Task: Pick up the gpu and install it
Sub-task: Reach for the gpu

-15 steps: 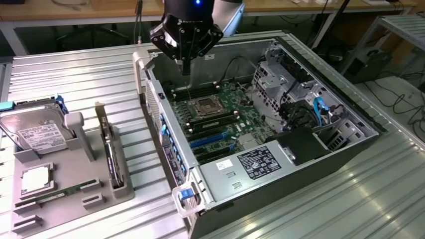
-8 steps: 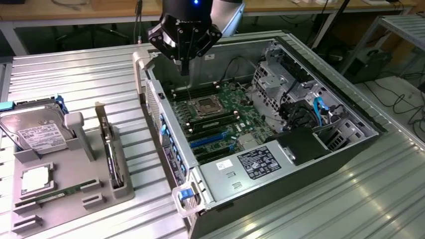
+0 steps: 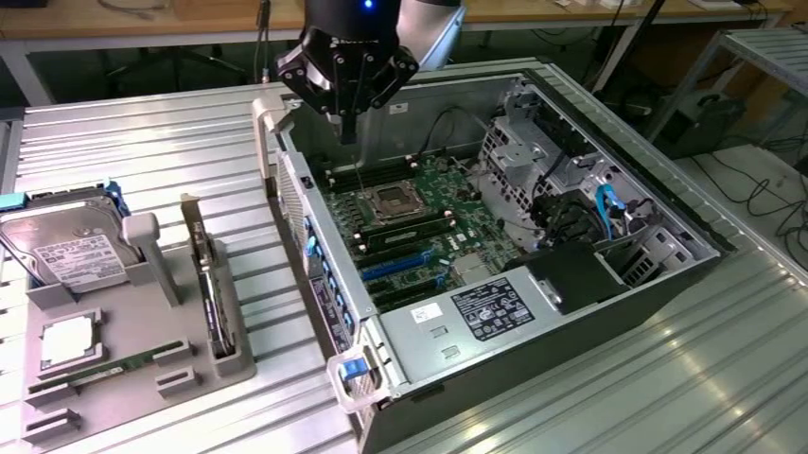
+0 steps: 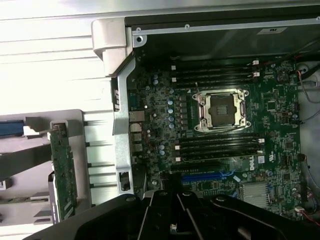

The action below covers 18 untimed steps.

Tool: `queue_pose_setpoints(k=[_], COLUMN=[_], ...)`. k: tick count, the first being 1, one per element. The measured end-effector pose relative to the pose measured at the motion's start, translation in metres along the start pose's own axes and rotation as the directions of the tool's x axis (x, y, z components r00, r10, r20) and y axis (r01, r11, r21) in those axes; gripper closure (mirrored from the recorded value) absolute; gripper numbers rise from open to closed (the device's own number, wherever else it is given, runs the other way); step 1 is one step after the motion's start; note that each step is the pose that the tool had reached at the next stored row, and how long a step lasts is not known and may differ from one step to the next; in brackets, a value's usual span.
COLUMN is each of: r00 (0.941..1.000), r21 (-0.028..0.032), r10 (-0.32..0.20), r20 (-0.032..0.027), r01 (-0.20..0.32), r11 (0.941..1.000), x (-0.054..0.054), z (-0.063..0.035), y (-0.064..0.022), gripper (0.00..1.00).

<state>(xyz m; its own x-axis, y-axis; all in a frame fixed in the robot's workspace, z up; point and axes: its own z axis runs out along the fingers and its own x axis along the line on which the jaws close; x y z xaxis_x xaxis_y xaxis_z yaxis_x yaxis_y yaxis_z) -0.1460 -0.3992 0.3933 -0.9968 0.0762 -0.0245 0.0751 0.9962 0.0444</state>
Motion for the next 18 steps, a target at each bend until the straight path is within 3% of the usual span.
queue_pose_setpoints(k=[18], r00=[1.0], r21=[0.0], r10=[0.0], r20=[0.0], r01=[0.0], r11=[1.0], x=[0.0081], z=[-0.0002], y=[-0.0008], gripper=[0.89])
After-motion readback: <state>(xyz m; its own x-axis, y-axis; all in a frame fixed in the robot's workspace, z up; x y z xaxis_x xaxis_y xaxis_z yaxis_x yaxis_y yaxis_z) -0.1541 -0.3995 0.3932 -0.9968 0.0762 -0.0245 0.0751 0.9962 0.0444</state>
